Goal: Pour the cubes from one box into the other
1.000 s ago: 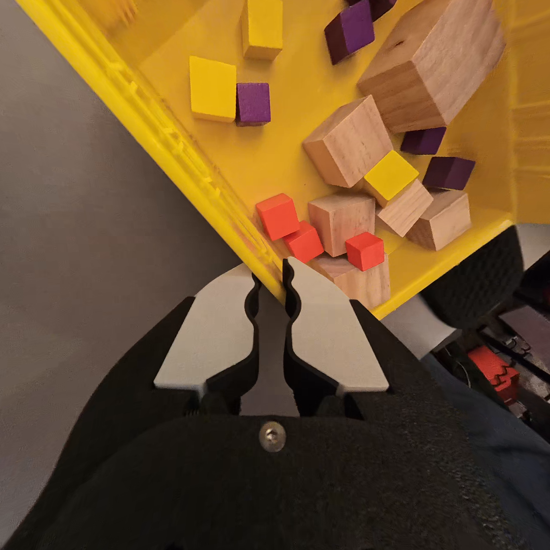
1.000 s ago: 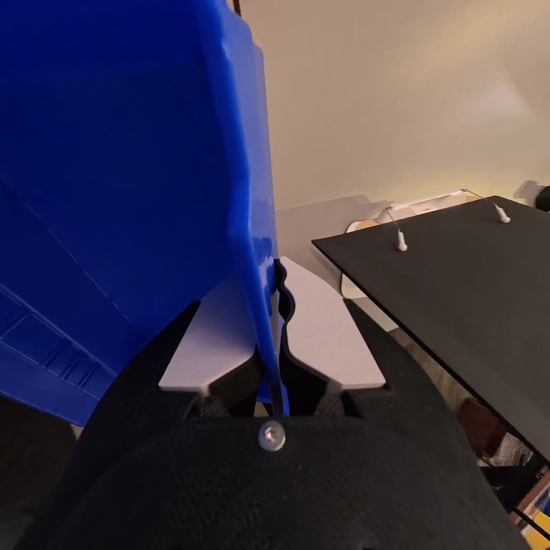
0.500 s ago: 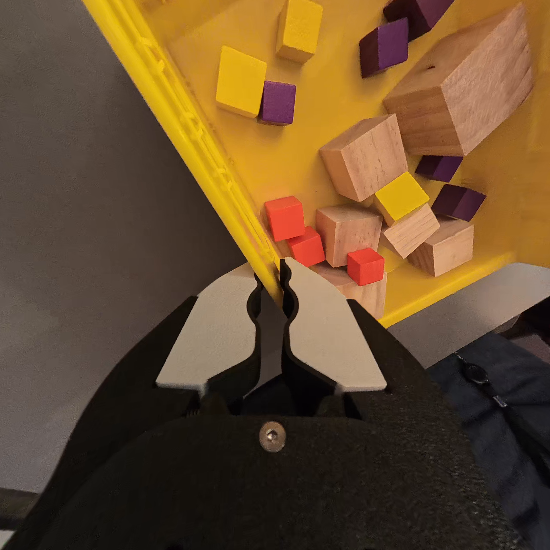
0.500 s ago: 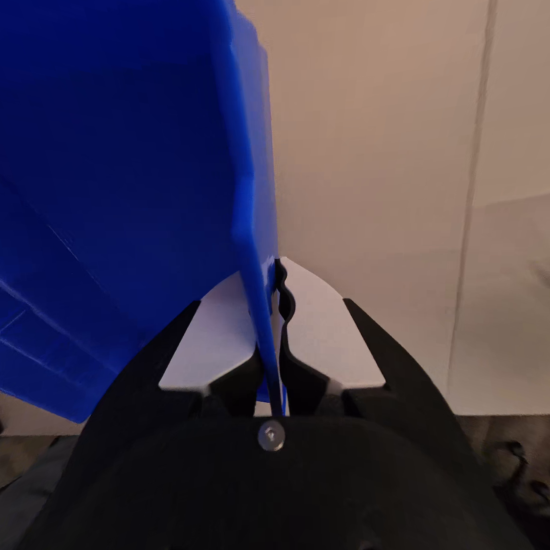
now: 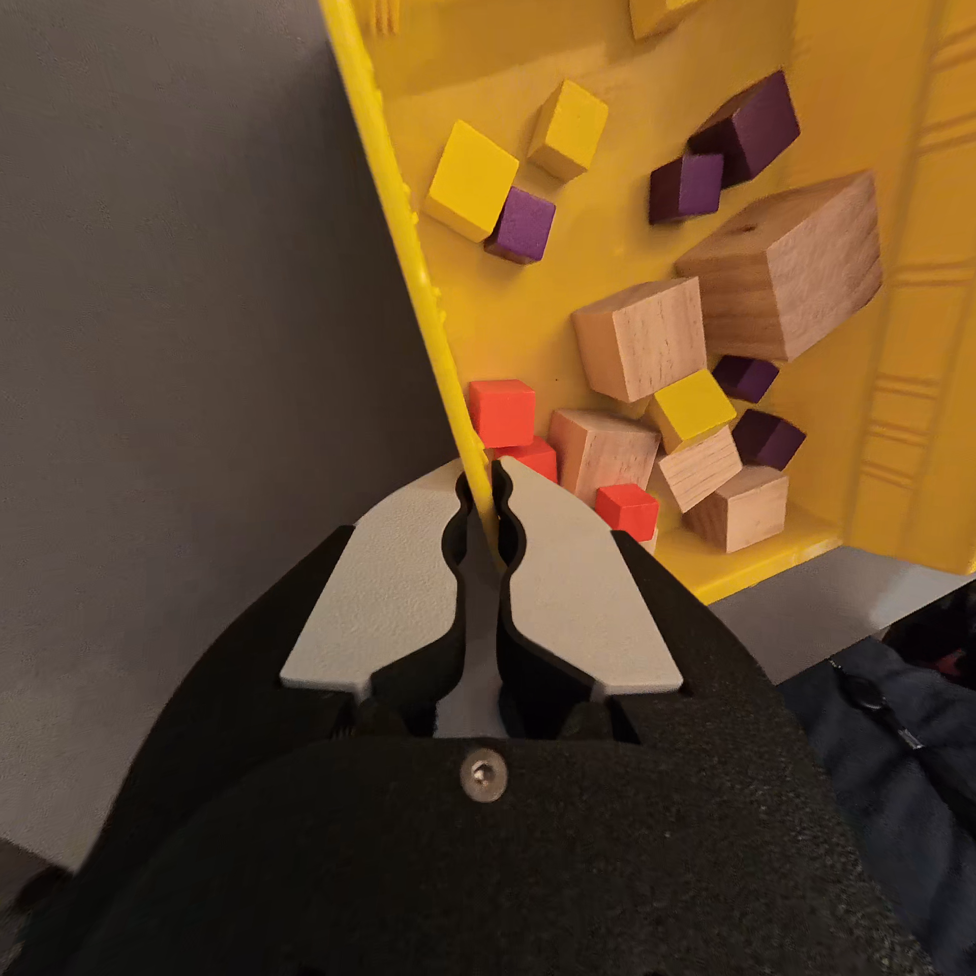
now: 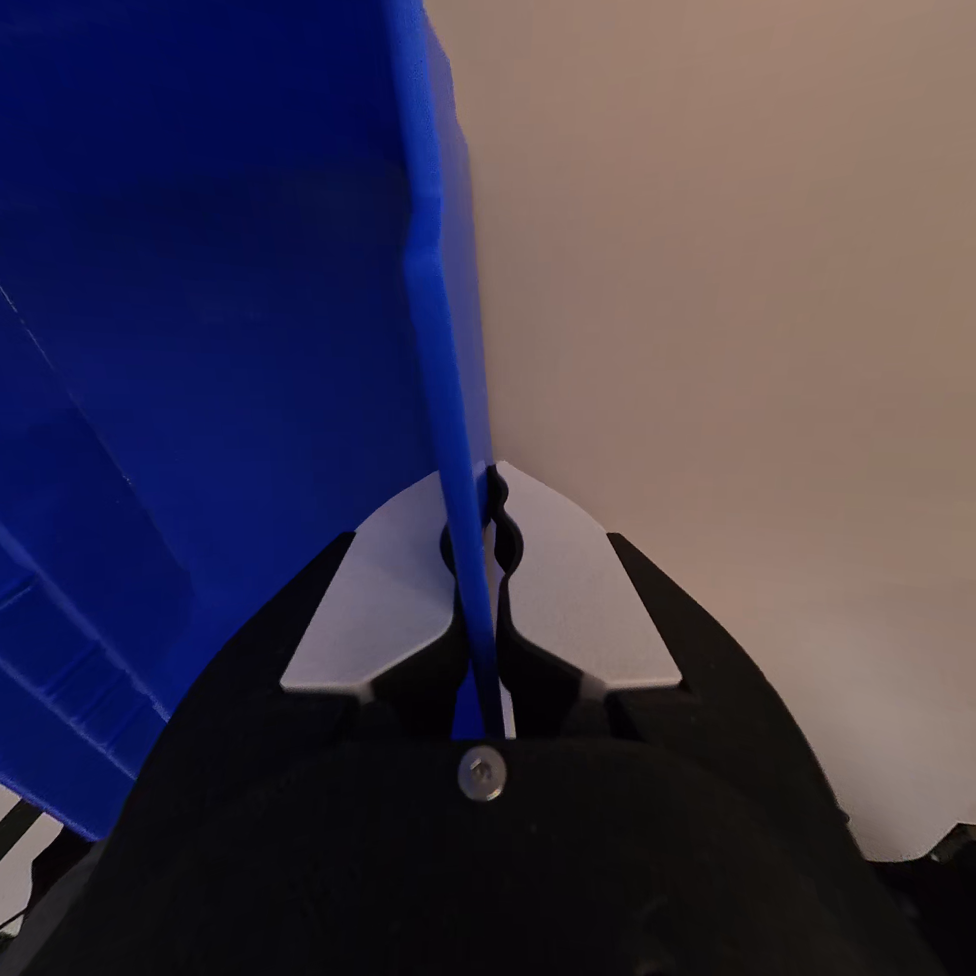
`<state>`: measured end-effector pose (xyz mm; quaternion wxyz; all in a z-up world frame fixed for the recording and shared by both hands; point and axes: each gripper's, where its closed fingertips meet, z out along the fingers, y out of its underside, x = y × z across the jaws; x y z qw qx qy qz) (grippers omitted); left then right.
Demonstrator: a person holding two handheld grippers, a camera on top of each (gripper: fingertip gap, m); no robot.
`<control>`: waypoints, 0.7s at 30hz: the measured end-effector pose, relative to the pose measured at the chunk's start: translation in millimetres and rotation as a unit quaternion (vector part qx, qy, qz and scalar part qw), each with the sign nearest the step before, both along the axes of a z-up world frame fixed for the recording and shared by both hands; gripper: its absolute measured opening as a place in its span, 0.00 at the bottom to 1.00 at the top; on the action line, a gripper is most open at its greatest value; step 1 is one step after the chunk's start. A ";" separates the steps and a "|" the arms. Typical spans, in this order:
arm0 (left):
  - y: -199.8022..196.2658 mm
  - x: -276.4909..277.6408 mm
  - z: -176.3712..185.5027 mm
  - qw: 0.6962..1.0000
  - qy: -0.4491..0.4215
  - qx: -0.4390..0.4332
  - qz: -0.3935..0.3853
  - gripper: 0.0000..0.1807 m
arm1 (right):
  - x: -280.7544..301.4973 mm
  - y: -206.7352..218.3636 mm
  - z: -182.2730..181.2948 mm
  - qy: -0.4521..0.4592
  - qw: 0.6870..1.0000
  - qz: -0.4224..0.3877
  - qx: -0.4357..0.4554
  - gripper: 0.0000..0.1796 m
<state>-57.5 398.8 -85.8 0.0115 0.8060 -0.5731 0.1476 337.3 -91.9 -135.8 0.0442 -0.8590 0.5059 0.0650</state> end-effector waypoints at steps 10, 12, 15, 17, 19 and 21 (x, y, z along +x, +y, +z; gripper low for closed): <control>26.7 -28.8 0.0 0.999 -0.004 0.034 0.024 0.03 | 14.8 9.8 14.6 -0.065 0.997 0.010 0.051 0.19; 29.7 -36.1 0.1 0.999 -0.004 0.034 0.030 0.03 | 18.1 6.3 22.7 -0.094 0.994 0.017 0.058 0.21; 37.0 -43.8 0.4 0.998 -0.023 0.029 0.047 0.03 | 26.6 0.6 41.2 -0.152 0.986 0.012 0.075 0.20; 42.9 -48.1 0.6 0.998 -0.033 0.032 0.053 0.03 | 33.4 0.4 60.8 -0.202 0.975 0.003 0.095 0.20; 48.3 -53.3 0.8 0.997 -0.035 0.036 0.062 0.03 | 36.7 5.6 87.1 -0.266 0.956 0.003 0.124 0.20; 52.3 -57.4 0.9 0.996 -0.040 0.039 0.069 0.03 | 30.7 18.8 117.2 -0.329 0.929 0.018 0.168 0.20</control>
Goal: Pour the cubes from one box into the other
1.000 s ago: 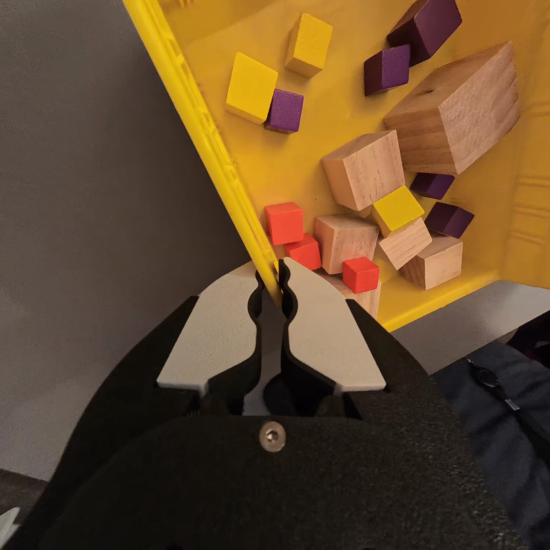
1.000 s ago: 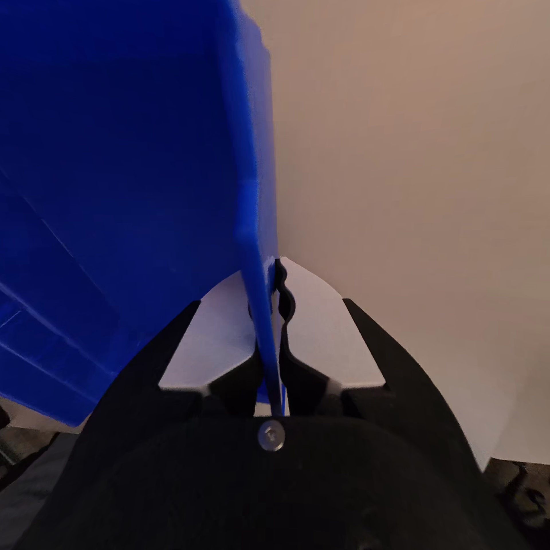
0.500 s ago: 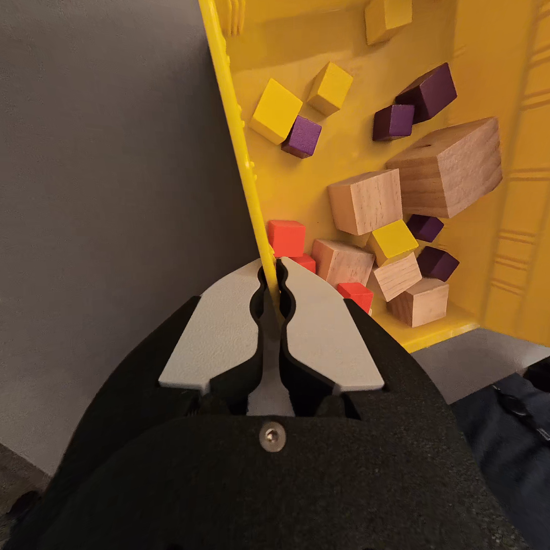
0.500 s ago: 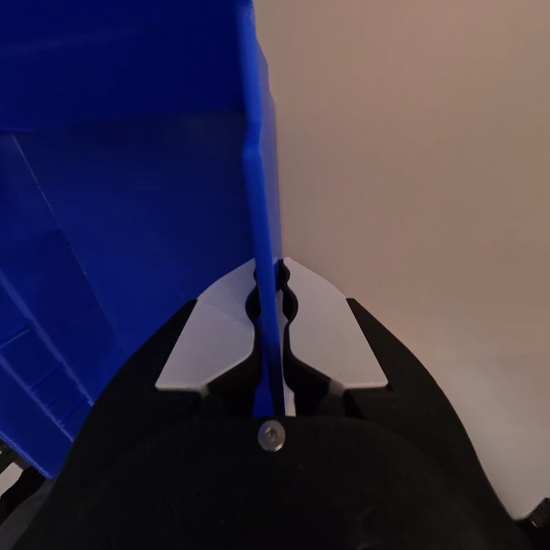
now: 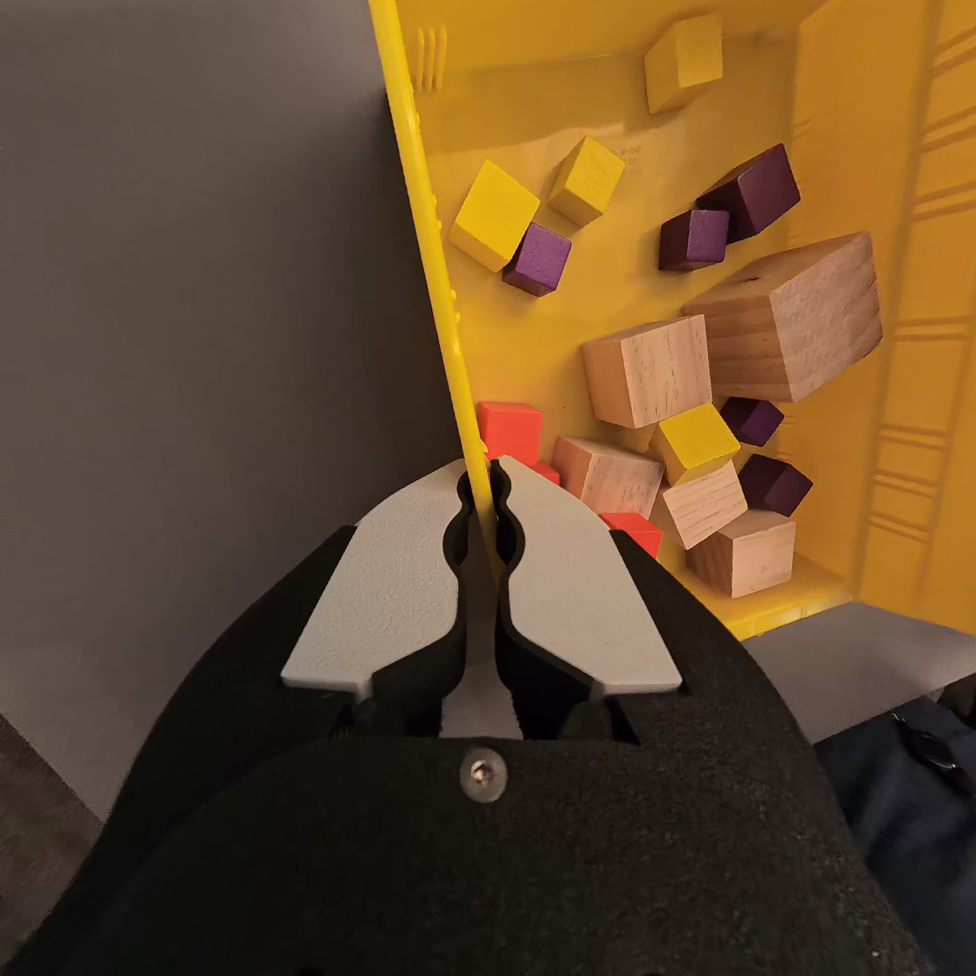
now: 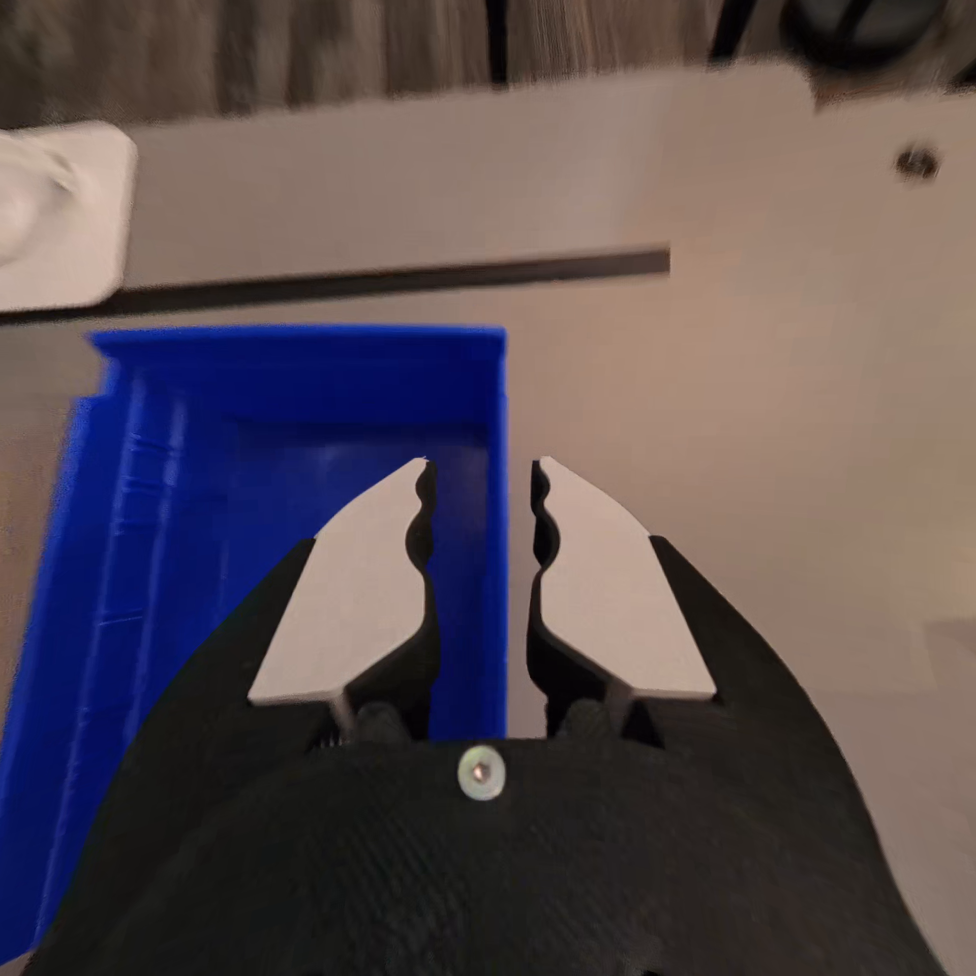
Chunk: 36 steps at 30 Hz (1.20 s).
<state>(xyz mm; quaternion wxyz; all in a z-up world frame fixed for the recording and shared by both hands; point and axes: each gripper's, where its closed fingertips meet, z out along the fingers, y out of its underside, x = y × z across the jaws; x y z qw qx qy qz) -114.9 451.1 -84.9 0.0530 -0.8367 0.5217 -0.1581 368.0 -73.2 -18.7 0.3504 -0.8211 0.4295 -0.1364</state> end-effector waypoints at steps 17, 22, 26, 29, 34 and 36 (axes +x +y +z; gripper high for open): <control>2.3 1.4 -3.8 0.995 -0.086 -0.013 0.044 0.09 | -220.0 205.9 61.6 -0.233 0.927 0.289 0.049 0.12; -1.8 7.2 -18.6 0.993 -0.062 -0.070 0.070 0.13 | -263.1 279.8 19.0 -0.084 0.946 0.310 0.040 0.15; 3.0 12.6 -16.2 0.994 -0.055 -0.061 0.071 0.13 | -296.6 329.0 -10.3 0.037 0.945 0.326 -0.004 0.20; 5.5 12.6 -17.4 0.998 -0.025 -0.038 0.053 0.12 | -334.2 363.3 -19.9 0.152 0.925 0.349 -0.001 0.31; 12.3 14.2 -20.1 0.999 0.014 -0.003 0.037 0.08 | -330.3 399.1 -44.8 0.203 0.937 0.279 -0.048 0.32; 13.7 12.9 -23.9 0.999 0.036 0.008 0.029 0.06 | -326.1 402.3 -56.8 0.205 0.941 0.254 -0.088 0.32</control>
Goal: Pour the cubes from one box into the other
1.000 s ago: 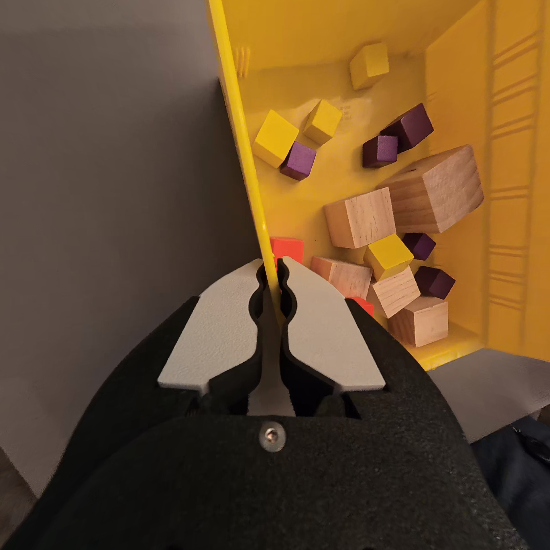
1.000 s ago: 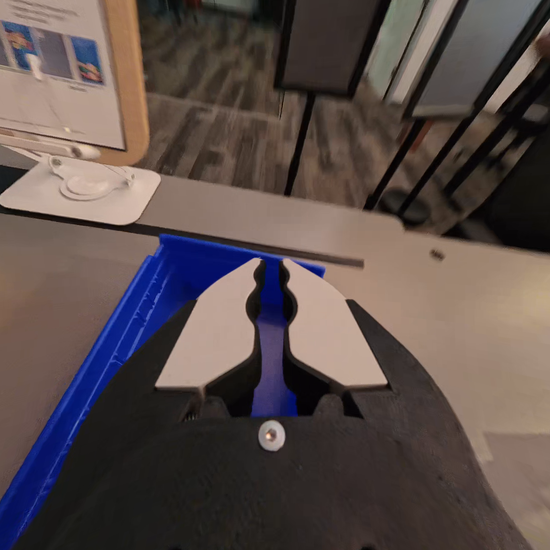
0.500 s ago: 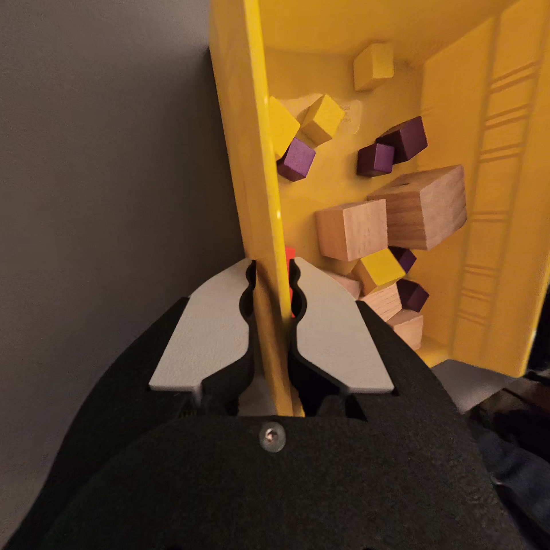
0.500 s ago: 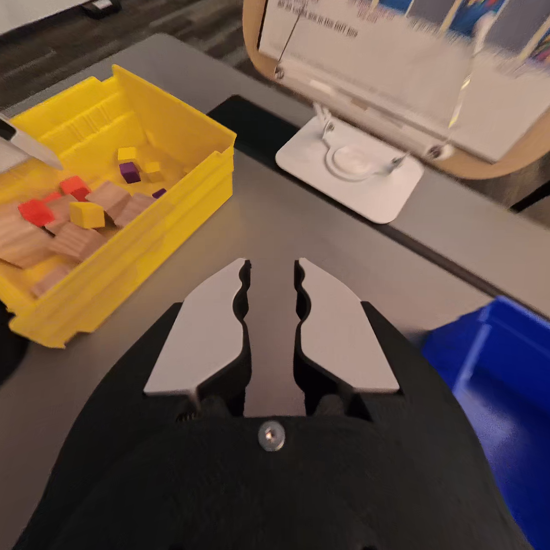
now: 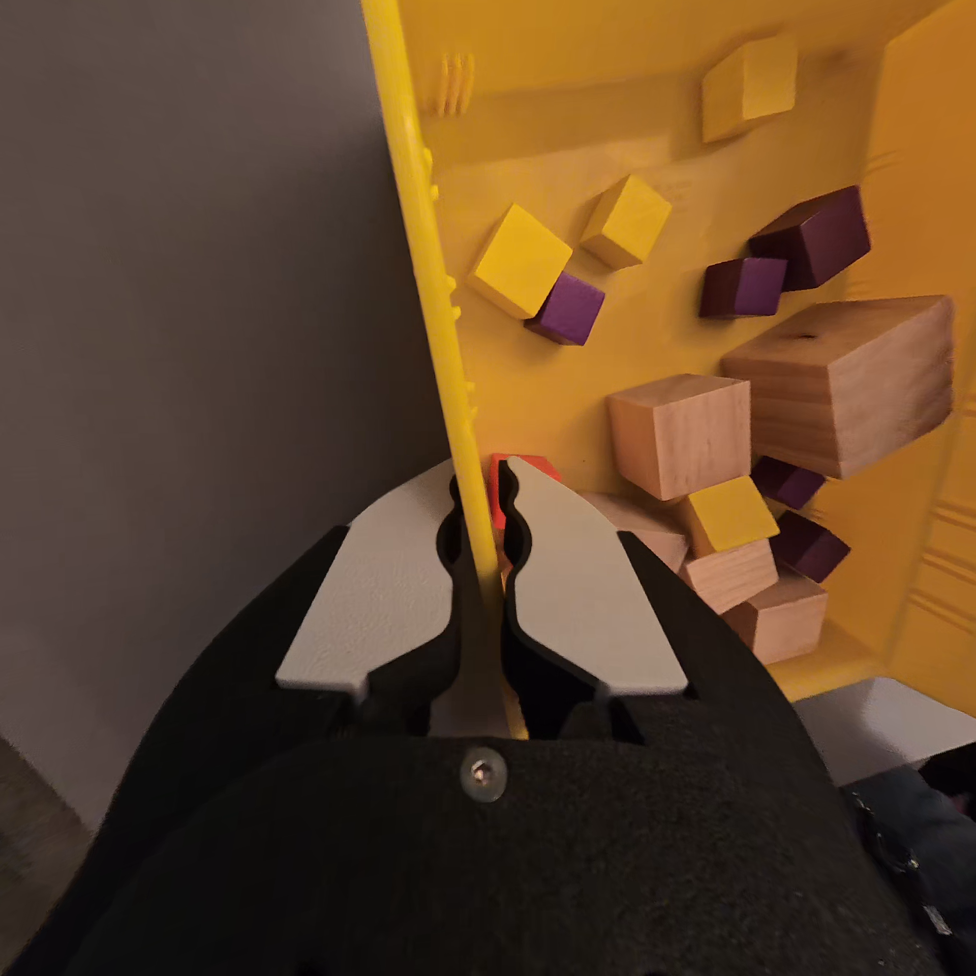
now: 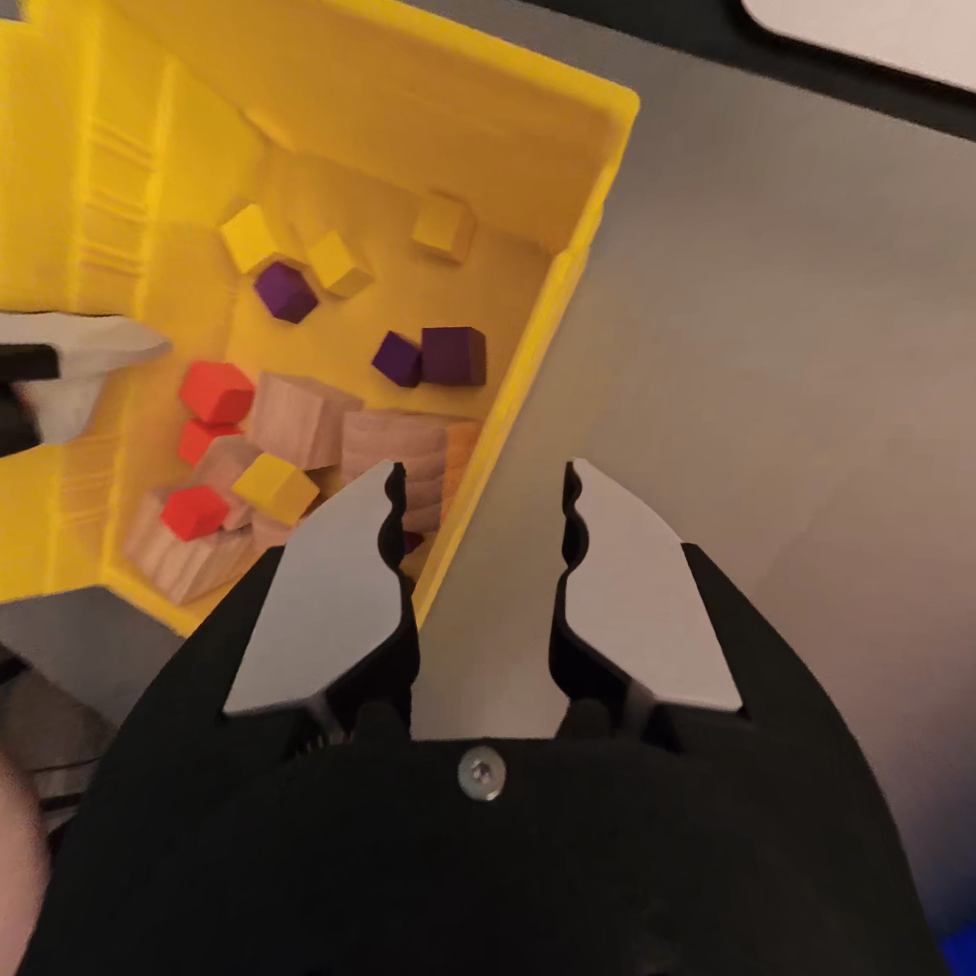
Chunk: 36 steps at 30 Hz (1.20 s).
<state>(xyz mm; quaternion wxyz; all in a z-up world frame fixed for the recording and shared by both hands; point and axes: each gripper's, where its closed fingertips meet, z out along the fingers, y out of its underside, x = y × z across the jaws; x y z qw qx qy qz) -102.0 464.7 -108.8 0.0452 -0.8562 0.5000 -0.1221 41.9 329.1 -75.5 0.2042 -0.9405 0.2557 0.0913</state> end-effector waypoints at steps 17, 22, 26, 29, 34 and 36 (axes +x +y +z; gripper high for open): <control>-3.0 -4.2 -13.3 0.999 0.049 -0.008 -0.012 0.05 | -6.3 1.3 -42.9 -0.021 0.989 -0.049 -0.139 0.04; -2.2 -4.0 -14.4 0.998 0.060 -0.009 -0.013 0.03 | -5.1 2.6 -46.2 -0.014 0.991 -0.051 -0.126 0.04; -2.9 -1.9 -14.3 0.997 0.070 0.003 -0.009 0.03 | -5.8 -0.4 -46.0 -0.009 0.989 -0.059 -0.133 0.03; -8.9 -0.6 -13.3 0.997 0.073 0.000 -0.008 0.03 | -6.8 -7.6 -46.0 0.006 0.989 -0.058 -0.136 0.03; -24.1 14.6 1.1 0.998 0.067 0.010 -0.011 0.03 | 5.5 -23.7 -33.1 0.010 0.990 -0.067 -0.125 0.03; -32.8 25.5 12.1 0.997 0.068 0.017 -0.011 0.03 | 14.8 -32.9 -21.9 0.003 0.990 -0.071 -0.124 0.03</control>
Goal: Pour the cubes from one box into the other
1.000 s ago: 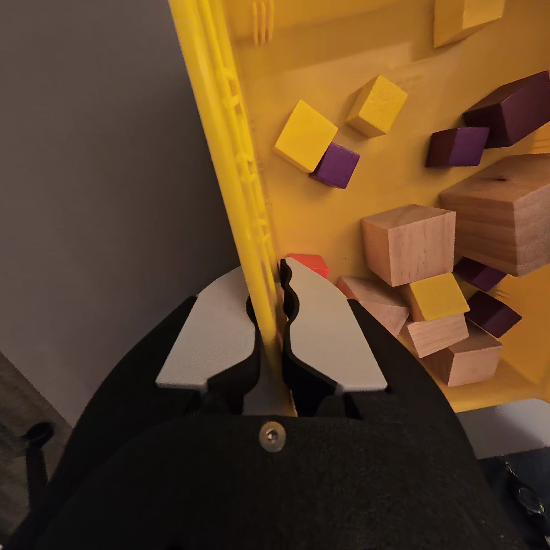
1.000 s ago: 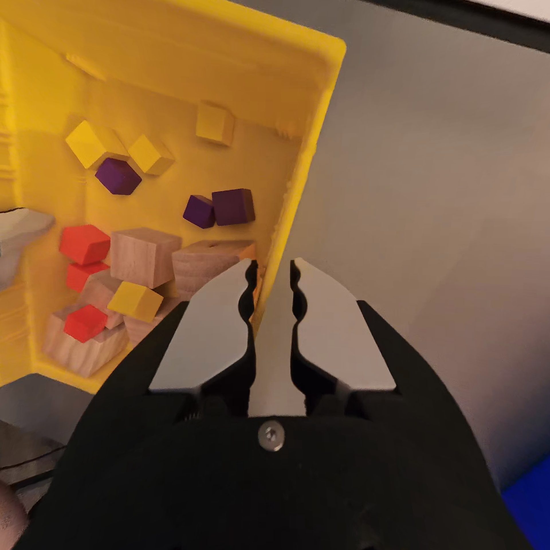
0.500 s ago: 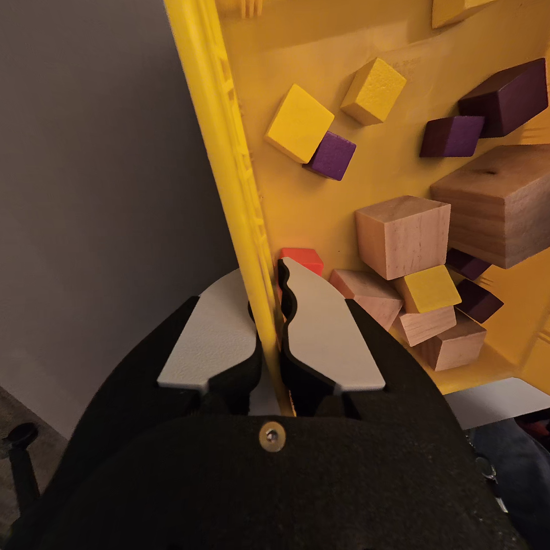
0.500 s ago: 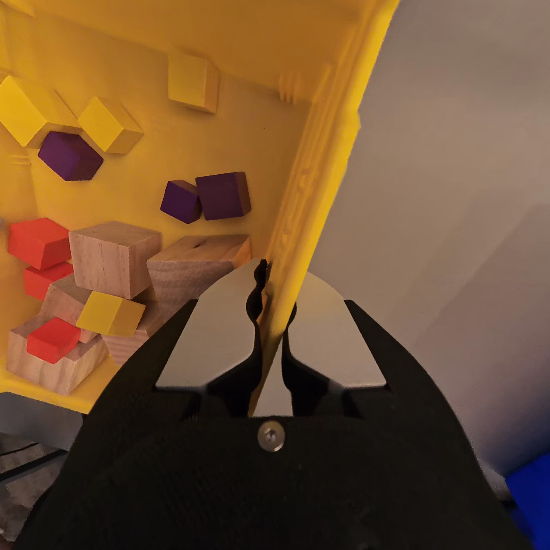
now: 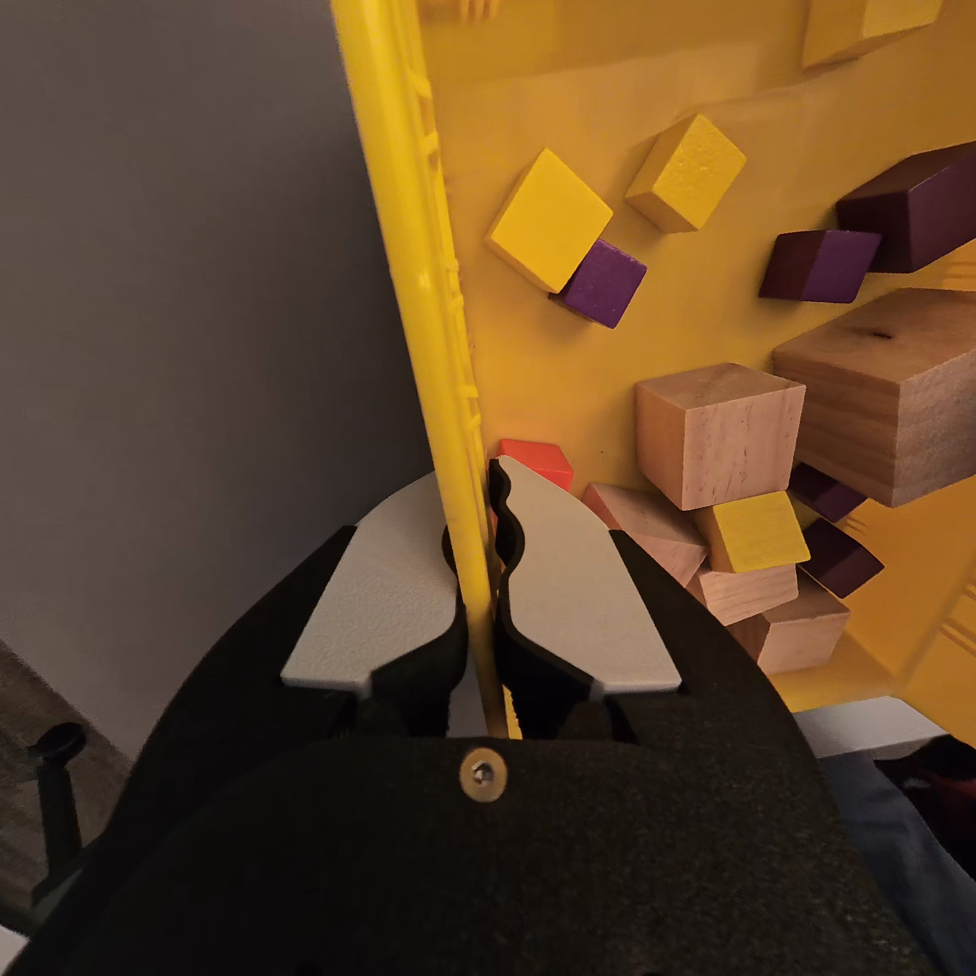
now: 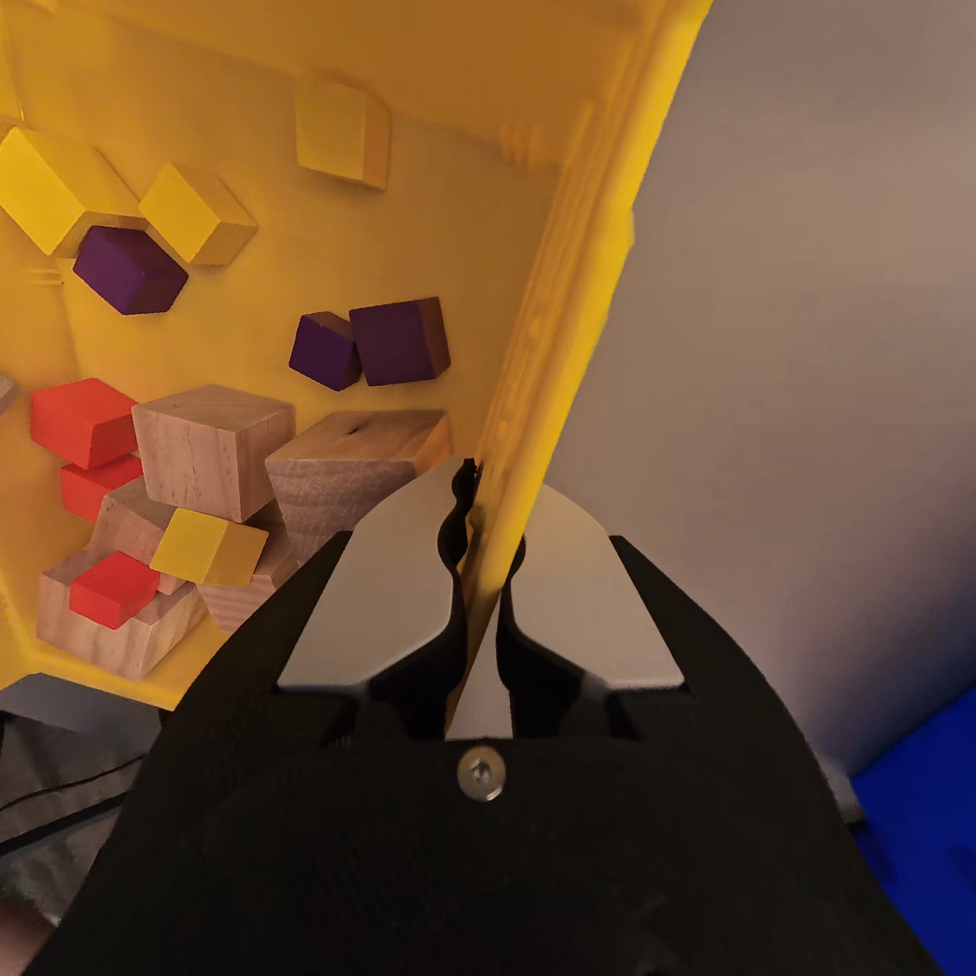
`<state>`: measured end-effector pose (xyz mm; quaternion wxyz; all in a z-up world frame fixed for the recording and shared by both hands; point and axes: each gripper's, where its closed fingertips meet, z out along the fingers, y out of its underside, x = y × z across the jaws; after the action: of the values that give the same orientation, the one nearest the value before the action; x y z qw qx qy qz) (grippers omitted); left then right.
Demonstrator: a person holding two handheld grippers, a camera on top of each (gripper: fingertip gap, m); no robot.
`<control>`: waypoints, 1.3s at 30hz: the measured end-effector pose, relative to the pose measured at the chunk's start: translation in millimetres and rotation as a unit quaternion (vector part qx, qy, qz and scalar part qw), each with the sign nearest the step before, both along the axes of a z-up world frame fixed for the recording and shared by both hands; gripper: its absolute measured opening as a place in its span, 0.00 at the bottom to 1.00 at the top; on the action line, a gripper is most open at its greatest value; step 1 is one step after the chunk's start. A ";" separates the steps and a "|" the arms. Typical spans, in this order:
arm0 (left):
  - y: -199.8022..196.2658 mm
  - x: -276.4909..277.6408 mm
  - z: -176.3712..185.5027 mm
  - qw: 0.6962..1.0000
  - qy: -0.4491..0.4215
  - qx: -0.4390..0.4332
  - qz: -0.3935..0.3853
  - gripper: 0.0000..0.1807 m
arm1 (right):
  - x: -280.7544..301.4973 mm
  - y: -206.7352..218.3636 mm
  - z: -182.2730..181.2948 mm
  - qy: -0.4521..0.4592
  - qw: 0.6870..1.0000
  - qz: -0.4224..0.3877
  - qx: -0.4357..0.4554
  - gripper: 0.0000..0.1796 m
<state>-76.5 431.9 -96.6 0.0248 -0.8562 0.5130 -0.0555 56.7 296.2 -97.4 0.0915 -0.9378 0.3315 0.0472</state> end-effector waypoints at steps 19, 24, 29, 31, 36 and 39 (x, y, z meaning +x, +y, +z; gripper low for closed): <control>-222.5 242.1 159.6 0.974 -0.101 0.020 -0.200 0.04 | 198.9 -250.6 176.4 -0.101 0.984 -0.140 0.033 0.03; -290.6 304.8 169.2 0.961 -0.132 0.005 -0.243 0.04 | 243.2 -327.4 195.1 -0.133 0.973 -0.188 0.019 0.03; -338.3 353.9 158.0 0.951 -0.161 -0.015 -0.265 0.04 | 277.6 -379.6 194.3 -0.164 0.963 -0.216 -0.001 0.03; -352.3 373.7 154.7 0.944 -0.195 -0.021 -0.266 0.03 | 292.7 -394.0 196.9 -0.190 0.956 -0.223 0.006 0.03; -378.2 411.1 150.3 0.923 -0.280 -0.035 -0.263 0.03 | 320.7 -417.0 211.6 -0.275 0.938 -0.212 -0.005 0.03; -386.3 421.0 157.9 0.907 -0.332 -0.045 -0.255 0.04 | 325.2 -421.7 230.8 -0.337 0.921 -0.196 -0.013 0.03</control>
<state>344.5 45.6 61.2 0.1407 -0.6287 0.6726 -0.3641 381.9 -125.5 133.4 0.1931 -0.8156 0.4587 -0.2951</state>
